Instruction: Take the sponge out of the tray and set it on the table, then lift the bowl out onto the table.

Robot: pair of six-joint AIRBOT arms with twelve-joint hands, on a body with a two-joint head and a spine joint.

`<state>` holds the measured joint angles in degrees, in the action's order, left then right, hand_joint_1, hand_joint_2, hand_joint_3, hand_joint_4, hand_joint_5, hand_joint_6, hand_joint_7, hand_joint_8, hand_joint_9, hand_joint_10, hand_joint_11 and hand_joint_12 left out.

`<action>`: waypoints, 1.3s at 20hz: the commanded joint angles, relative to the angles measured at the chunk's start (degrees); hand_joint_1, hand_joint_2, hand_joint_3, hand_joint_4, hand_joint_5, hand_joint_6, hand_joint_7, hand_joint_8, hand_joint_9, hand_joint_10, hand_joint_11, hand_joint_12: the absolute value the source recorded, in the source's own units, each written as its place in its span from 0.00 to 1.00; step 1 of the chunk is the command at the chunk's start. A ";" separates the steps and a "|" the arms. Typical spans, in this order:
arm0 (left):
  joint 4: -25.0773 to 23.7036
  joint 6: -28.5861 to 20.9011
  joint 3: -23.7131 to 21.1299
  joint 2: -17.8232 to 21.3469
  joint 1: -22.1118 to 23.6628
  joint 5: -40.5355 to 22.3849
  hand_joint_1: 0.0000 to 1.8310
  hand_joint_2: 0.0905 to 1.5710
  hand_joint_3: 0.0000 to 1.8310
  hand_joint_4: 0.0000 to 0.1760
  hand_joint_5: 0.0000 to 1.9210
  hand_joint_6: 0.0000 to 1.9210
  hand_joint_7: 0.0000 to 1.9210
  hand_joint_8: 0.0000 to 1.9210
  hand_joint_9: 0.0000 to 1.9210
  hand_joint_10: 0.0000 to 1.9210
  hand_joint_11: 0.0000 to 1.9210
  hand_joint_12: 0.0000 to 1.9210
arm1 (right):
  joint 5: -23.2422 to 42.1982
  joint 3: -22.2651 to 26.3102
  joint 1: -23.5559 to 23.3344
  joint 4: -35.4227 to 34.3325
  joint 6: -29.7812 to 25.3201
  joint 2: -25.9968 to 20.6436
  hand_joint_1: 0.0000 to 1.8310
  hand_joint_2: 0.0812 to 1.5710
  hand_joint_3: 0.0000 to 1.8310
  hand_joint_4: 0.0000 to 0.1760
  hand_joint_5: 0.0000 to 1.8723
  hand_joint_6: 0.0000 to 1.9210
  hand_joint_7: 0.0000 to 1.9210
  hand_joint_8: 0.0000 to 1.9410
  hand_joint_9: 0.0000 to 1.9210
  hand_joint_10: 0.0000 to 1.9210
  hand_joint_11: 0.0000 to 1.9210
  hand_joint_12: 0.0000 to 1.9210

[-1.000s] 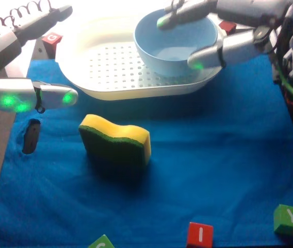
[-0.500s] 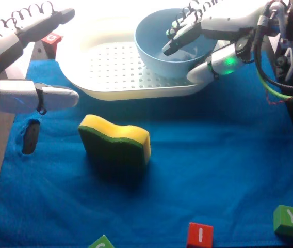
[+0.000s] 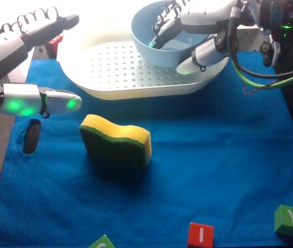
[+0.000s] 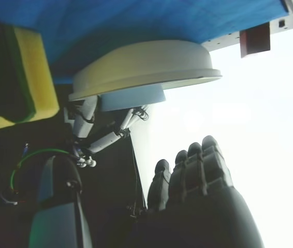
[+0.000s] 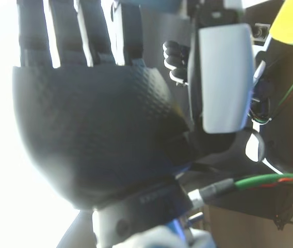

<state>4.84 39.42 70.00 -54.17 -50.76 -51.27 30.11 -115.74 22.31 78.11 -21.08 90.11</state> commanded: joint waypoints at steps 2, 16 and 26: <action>1.01 -0.50 0.31 -0.21 0.53 -6.86 0.38 0.58 0.00 0.62 0.05 0.01 0.02 0.01 0.00 0.00 0.00 0.00 | 0.97 0.05 -1.01 -2.89 -0.29 -0.17 0.47 0.79 0.00 0.00 0.40 0.01 0.38 0.01 0.36 0.02 0.19 0.42; 1.01 -1.37 0.17 -0.54 0.48 -7.73 0.36 0.60 0.00 0.77 0.09 0.00 0.05 0.00 0.01 0.00 0.02 0.01 | 4.92 2.38 -1.03 -6.77 -0.29 -2.54 0.63 0.72 0.00 0.00 0.47 0.56 0.60 0.28 0.76 0.07 0.50 0.72; 1.01 -2.10 0.14 -0.49 0.43 -8.65 0.38 0.61 0.00 0.60 0.07 0.00 0.04 0.00 0.01 0.00 0.01 0.01 | 6.90 4.07 -2.73 -7.14 -0.26 -4.75 0.62 0.72 0.00 0.00 0.50 0.54 0.71 0.01 0.75 0.15 0.57 0.67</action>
<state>4.95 37.76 69.97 -54.52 -50.94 -52.71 35.38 -111.53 20.27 74.50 -21.17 85.36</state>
